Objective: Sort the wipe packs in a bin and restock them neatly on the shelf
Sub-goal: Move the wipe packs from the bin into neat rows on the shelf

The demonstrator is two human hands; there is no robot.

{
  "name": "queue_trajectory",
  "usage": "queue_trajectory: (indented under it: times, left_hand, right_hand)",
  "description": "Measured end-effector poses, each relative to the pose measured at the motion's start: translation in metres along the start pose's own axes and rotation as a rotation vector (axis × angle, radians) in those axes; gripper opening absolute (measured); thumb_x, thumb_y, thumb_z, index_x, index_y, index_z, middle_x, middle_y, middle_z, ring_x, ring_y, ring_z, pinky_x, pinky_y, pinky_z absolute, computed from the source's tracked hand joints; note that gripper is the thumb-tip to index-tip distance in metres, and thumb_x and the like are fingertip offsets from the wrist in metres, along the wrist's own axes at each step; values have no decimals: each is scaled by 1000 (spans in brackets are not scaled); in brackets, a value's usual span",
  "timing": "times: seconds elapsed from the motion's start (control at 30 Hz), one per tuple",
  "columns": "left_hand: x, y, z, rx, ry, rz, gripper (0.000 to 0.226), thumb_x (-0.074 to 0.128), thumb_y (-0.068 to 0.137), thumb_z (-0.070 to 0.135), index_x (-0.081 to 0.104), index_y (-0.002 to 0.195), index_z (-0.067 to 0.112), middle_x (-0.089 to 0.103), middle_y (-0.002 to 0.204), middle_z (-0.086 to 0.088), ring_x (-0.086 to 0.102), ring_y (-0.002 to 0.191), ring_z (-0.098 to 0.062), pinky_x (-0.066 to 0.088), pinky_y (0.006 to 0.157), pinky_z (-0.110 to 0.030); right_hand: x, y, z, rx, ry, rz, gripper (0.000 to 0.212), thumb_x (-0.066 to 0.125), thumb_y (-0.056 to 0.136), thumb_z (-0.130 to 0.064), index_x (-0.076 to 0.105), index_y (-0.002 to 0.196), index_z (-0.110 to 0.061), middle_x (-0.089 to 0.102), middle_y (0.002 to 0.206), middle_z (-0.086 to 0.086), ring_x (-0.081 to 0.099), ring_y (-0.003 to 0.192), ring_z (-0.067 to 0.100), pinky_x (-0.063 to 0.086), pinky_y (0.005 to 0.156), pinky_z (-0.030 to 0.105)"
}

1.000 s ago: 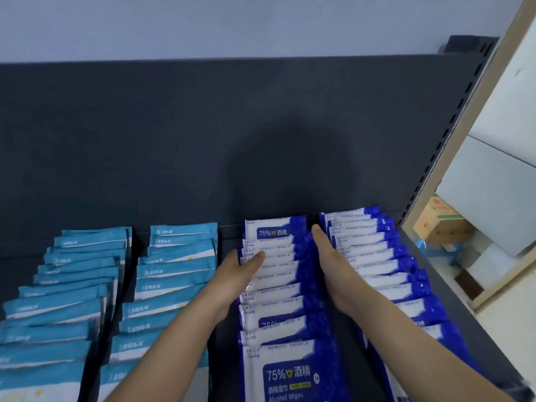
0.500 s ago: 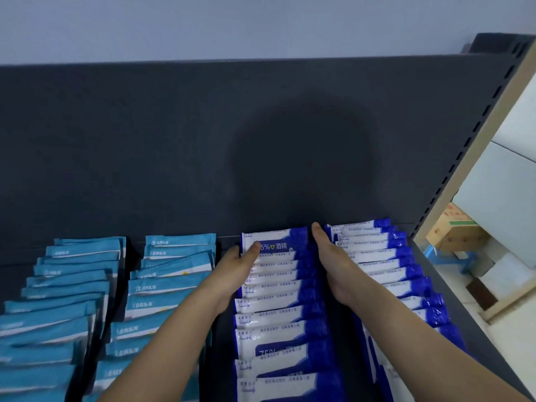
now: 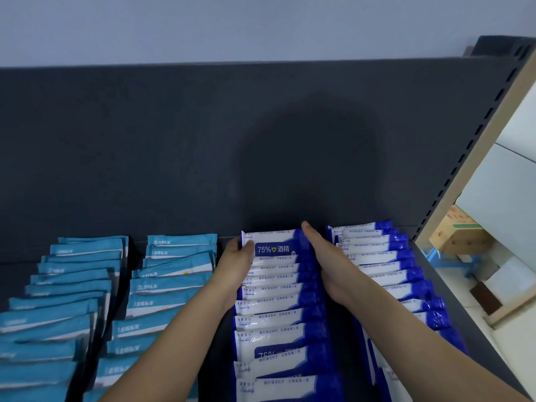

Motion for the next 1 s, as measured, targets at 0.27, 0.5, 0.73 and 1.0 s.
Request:
queue_trajectory:
  times: [0.27,0.5,0.73,1.0]
  left_hand:
    - [-5,-21,9,75,-22,-58,32,40,97,49,53,113,24,69,102,-2,66,91,-13,49,66,-24]
    - [-8,-23,4,64,-107,-17,12,51,98,24,58,102,16,69,99,-14,67,86,-24,55,77,-37]
    - [-13,-16,8,135,-3,9,17,53,96,8,57,105,22,66,105,-4,65,94,-20,55,79,-32]
    - [-14,-5,12,146,35,58,45,59,93,9,44,134,16,57,125,-4,61,102,-17,56,76,-29]
  right_hand:
    - [-3,-8,3,-65,-35,-21,53,63,81,-54,55,123,-22,72,105,0,69,94,18,54,85,35]
    - [-2,-11,-3,-140,-61,24,10,54,93,-21,63,98,-18,67,92,4,64,81,17,53,71,28]
    - [-2,-6,-5,-189,-93,69,35,52,91,1,55,116,-23,64,107,11,65,86,24,54,67,32]
    - [-2,3,-13,-230,-145,134,34,47,97,-12,51,130,-19,61,121,5,61,106,22,50,93,38]
Point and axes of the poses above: each hand's wrist, its own y-axis towards the middle knuckle, its own x-axis out of the palm, z = x × y, the point moved 10 cm from there along y, towards the middle knuckle
